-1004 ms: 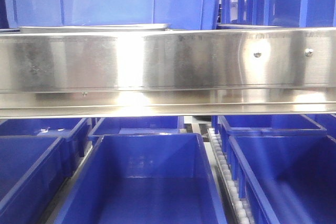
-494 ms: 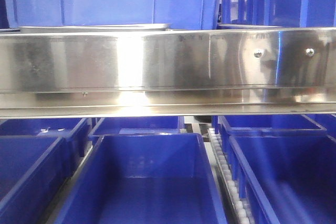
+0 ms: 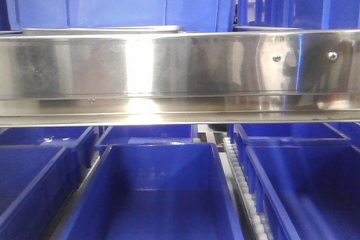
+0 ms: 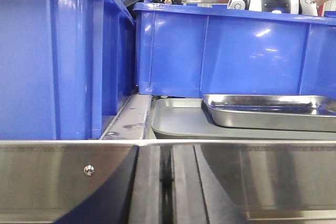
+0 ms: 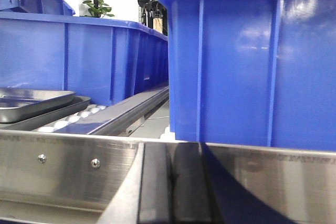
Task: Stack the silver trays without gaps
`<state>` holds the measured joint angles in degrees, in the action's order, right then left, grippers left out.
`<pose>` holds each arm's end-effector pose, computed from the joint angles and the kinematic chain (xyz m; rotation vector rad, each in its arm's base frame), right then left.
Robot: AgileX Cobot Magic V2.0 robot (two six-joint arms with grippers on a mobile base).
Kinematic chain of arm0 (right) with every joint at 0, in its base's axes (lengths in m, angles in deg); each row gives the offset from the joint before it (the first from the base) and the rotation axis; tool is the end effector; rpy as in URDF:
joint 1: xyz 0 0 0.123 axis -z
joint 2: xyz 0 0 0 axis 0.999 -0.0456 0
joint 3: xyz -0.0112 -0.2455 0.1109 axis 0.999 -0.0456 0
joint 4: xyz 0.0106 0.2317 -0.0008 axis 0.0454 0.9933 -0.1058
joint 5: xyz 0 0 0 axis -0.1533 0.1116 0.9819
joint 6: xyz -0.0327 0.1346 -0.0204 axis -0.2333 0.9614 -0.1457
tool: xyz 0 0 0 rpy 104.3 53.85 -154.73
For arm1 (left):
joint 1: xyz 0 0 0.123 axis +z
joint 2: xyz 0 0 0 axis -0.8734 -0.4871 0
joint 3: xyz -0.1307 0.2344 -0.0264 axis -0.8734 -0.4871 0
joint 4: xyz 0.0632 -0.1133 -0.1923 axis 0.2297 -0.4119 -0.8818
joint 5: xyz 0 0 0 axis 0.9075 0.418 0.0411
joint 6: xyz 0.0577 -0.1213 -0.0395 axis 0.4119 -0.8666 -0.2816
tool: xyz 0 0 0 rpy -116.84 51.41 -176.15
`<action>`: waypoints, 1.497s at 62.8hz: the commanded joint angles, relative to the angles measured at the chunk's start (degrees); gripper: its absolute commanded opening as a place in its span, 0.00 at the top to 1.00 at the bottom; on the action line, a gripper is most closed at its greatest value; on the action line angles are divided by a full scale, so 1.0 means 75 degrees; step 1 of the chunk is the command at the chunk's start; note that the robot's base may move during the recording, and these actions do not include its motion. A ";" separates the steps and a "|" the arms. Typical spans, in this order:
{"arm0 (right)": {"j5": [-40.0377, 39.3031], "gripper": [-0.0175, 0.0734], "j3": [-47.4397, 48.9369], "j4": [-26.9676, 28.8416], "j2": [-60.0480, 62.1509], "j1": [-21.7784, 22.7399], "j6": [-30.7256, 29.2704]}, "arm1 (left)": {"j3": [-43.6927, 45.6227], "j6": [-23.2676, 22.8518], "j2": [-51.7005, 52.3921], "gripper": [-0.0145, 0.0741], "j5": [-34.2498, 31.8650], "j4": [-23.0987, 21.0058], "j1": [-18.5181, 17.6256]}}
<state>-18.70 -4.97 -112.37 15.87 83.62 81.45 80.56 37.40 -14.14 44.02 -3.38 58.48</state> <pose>0.0998 0.0096 0.2223 -0.0360 1.4511 0.1030 0.1006 -0.0042 0.2198 0.0451 1.4633 -0.0184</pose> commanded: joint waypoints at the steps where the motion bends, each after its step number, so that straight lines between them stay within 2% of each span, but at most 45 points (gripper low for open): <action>1: -0.0073 0.89 -0.0002 -0.0046 0.0025 0.0023 -0.0040 | 0.0019 -0.0031 0.0039 0.84 -0.0124 -0.0036 -0.0028; 10: -0.0015 0.89 -0.0002 -0.0046 0.0025 0.0023 -0.0072 | 0.0019 -0.0031 0.0039 0.84 -0.0124 -0.0036 -0.0028; 14: 0.0014 0.89 -0.0002 0.0116 0.0025 0.0023 -0.0441 | 0.0019 -0.0031 0.0039 0.84 -0.0124 -0.0036 -0.0028; 18: 0.0054 0.89 -0.0002 0.0684 0.0025 0.0023 -0.1144 | 0.0019 -0.0031 0.0039 0.84 -0.0124 -0.0036 -0.0028; 23: 0.0086 0.89 -0.0002 0.2060 0.0025 0.0023 -0.2365 | 0.0019 -0.0031 0.0039 0.84 -0.0124 -0.0036 -0.0028; 30: 0.0086 0.89 -0.0002 0.4427 0.0025 0.0023 -0.4772 | 0.0019 -0.0031 0.0039 0.84 -0.0124 -0.0036 -0.0028; 34: 0.0086 0.89 -0.0002 0.5459 0.0025 0.0023 -0.5740 | 0.0019 -0.0031 0.0039 0.84 -0.0124 -0.0036 -0.0028; 36: 0.0086 0.89 -0.0002 0.5697 0.0025 0.0023 -0.6077 | 0.0019 -0.0031 0.0039 0.84 -0.0124 -0.0036 -0.0028; 94: 0.0086 0.89 -0.0002 0.5648 0.0025 0.0023 -0.6157 | 0.0019 -0.0031 0.0039 0.84 -0.0124 -0.0036 -0.0028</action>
<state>-17.38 -4.97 -70.27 15.87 83.62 35.57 80.56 37.40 -14.14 44.02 -3.38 58.48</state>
